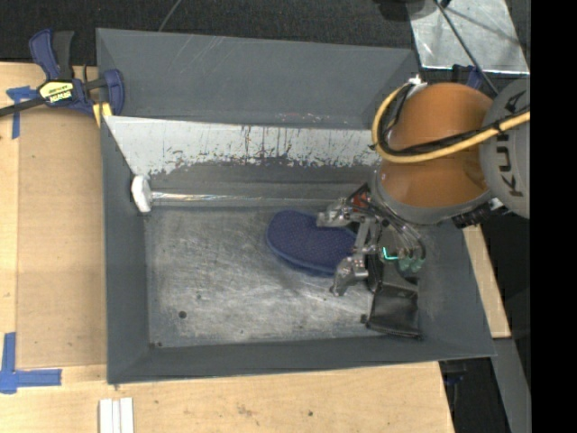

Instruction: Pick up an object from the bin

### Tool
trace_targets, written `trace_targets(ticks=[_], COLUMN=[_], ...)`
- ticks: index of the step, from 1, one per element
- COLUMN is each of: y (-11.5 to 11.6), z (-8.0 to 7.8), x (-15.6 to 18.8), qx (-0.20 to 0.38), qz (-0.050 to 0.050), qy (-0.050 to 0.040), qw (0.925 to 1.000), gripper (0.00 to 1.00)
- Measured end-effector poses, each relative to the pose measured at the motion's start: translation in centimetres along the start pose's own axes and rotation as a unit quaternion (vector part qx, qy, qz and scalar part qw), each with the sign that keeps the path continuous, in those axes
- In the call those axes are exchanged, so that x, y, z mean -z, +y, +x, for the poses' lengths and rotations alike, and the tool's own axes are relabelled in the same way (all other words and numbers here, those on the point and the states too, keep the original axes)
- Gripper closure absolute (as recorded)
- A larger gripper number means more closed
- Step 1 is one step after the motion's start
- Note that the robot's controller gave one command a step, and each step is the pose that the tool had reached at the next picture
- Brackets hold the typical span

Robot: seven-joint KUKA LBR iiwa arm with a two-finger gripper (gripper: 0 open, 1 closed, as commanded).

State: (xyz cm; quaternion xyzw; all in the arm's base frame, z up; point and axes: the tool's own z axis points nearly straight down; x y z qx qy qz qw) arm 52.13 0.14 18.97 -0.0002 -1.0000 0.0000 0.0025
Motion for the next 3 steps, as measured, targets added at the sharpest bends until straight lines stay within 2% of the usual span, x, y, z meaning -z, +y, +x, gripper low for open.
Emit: trace_targets(ticks=[1, 2, 3], y=[-4.3, -4.2, -8.8], z=[-7.1, -7.1, -6.5], x=[-11.0, -10.6, 3.3], qx=[0.063, 0.063, 0.102], qz=[0.000, 0.000, 0.002], qy=[-0.0024, -0.0041, -0.0086], qw=[0.9980, 0.9980, 0.9948], gripper=[0.00, 1.00, 1.00])
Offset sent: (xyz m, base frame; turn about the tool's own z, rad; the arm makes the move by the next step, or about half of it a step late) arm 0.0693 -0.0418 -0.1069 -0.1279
